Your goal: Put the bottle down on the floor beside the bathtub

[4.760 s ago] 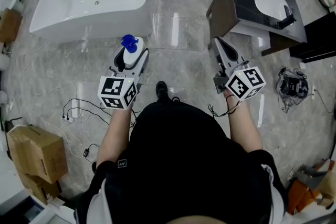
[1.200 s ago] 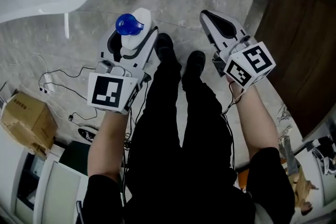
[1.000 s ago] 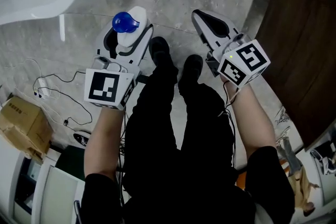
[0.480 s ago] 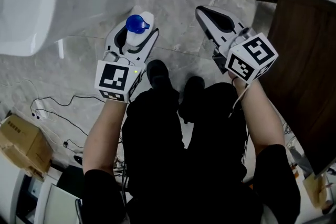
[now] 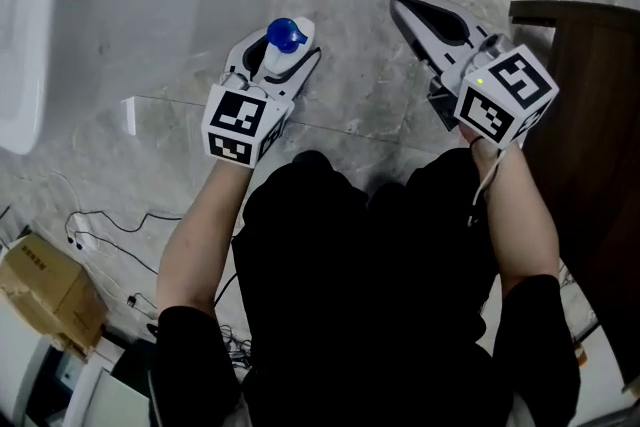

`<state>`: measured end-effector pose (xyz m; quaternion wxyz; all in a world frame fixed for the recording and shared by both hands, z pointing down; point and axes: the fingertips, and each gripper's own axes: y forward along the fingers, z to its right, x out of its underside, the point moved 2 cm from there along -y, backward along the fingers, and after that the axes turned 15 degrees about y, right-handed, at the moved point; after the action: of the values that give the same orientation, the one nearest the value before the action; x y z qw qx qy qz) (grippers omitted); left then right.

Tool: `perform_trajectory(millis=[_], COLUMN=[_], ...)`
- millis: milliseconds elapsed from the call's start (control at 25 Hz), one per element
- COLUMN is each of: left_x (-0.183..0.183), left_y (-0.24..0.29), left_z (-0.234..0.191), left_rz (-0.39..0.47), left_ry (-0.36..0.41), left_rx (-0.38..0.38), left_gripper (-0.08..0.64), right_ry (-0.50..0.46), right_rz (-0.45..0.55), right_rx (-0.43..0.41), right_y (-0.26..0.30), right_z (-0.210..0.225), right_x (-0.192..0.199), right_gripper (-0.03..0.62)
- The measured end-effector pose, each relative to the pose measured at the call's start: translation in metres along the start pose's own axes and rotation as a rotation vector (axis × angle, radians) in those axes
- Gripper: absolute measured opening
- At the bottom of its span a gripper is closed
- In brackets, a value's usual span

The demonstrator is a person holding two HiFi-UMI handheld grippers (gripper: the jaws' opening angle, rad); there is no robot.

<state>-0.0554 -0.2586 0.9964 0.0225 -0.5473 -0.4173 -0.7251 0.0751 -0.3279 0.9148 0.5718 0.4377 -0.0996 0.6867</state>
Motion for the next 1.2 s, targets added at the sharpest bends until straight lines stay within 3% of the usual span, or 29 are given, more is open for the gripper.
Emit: perform_trajectory(millis=[240,480,720,880,1200], left_x=[0.021,0.05,0.069,0.085,0.099], left_y=[0.038,0.066,0.082,0.089,0.096], left_z=[-0.001,-0.013,-0.024,-0.033,-0.022], left_rz=[-0.012,-0.031,-0.038,-0.069,-0.1], left_ry=[0.019,0.019,0.043,0.012,0.038], left_rx=[0.011,-0.038,-0.064,-0.092,-0.091], left_gripper=[0.275,0.275,0.275,0.275,0.275], right_ry=[0.006,0.006,0.005,0.005,0.01], right_rz=[-0.047,-0.116,-0.126,-0.15,-0.146], right_rx=[0.007,-0.007,-0.006,-0.003,-0.009], right_y=[-0.009,-0.01,-0.014,-0.013,-0.013], right_z=[0.012,0.009,0.011,0.011,0.015], right_x=[0.018,0.037,0.041,0.05,0.048], right_gripper=[0.028,0.028,0.028,0.029,0.029])
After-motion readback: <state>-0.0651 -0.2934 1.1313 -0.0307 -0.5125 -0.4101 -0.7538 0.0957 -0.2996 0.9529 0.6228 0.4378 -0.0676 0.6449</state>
